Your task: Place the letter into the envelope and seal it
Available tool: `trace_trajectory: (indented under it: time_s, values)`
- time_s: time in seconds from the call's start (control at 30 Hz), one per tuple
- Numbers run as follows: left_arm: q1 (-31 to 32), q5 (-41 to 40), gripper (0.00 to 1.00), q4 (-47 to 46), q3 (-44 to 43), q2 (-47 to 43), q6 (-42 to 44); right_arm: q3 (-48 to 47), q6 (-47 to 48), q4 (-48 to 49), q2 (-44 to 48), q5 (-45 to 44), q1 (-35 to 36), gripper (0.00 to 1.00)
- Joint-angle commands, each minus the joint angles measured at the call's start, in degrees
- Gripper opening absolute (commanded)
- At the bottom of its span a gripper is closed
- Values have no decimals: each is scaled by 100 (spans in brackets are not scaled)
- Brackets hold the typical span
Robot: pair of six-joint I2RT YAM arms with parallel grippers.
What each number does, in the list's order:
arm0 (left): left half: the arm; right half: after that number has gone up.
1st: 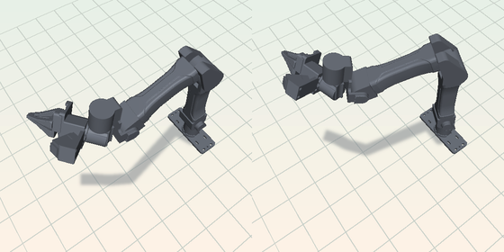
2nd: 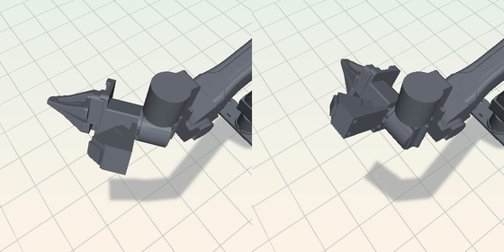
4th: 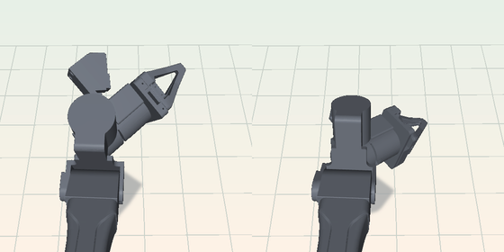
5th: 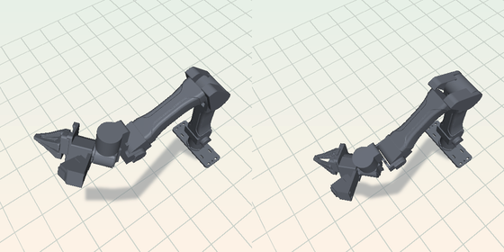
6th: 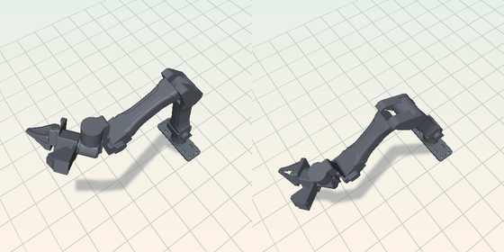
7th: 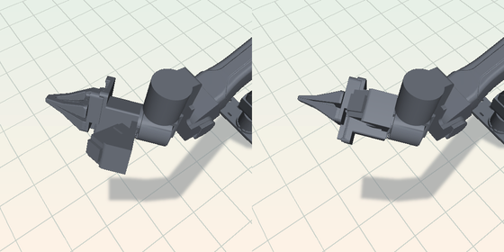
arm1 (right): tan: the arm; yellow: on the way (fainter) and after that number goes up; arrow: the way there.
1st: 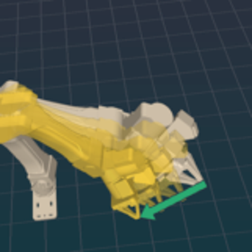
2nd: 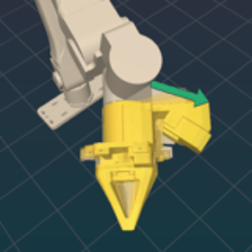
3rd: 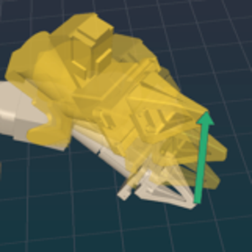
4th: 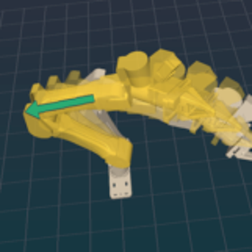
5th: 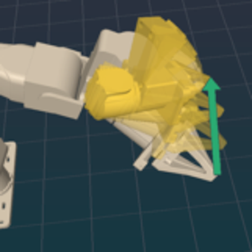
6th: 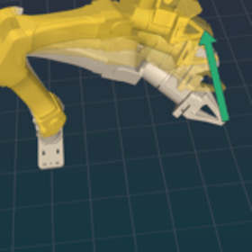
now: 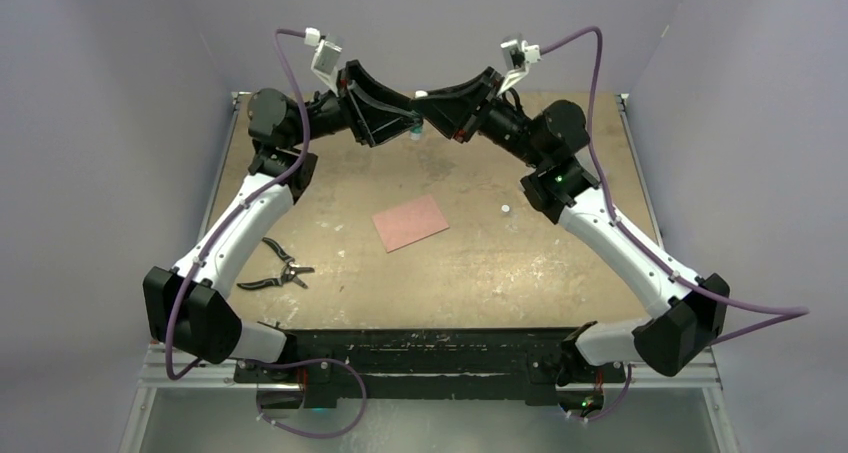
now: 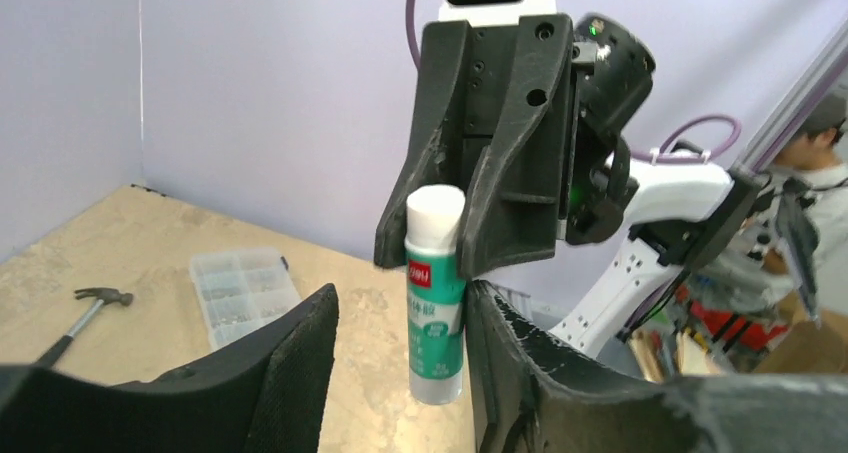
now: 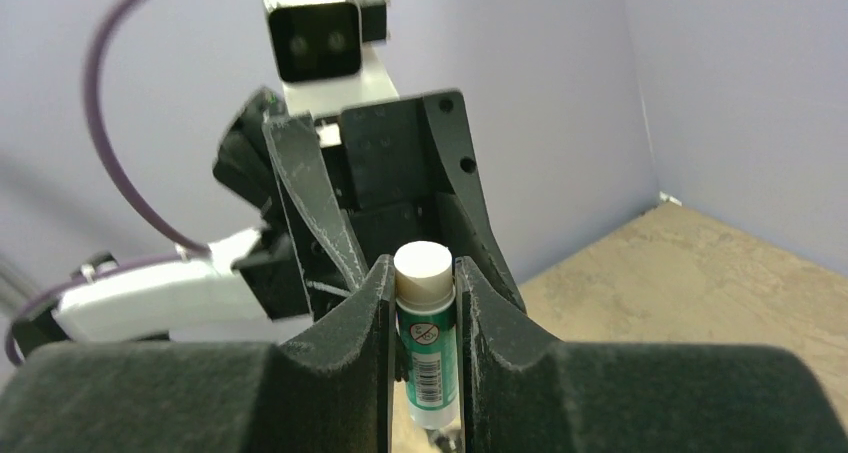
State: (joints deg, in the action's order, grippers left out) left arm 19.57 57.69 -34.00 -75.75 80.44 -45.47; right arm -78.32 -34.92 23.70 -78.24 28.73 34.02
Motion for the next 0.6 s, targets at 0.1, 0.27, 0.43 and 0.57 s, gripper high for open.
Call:
trace_trajectory:
  time_s: [0.1, 0.27, 0.43, 0.57]
  values:
    - [20, -1047, 54, -2477, 862, 120, -2142, 527, -1335, 2068, 373, -1304, 17, 12]
    - [55, -1245, 57, -3423, 1113, 311, -2896, 533, -1504, 2190, 294, -1375, 17, 13]
    - [111, -1485, 60, -3467, 1113, 376, -3064, 603, -1664, 2245, 211, -1329, 17, 14]
    - [205, -1716, 61, -3520, 1128, 496, -3254, 609, -1703, 2308, 148, -1245, 17, 15]
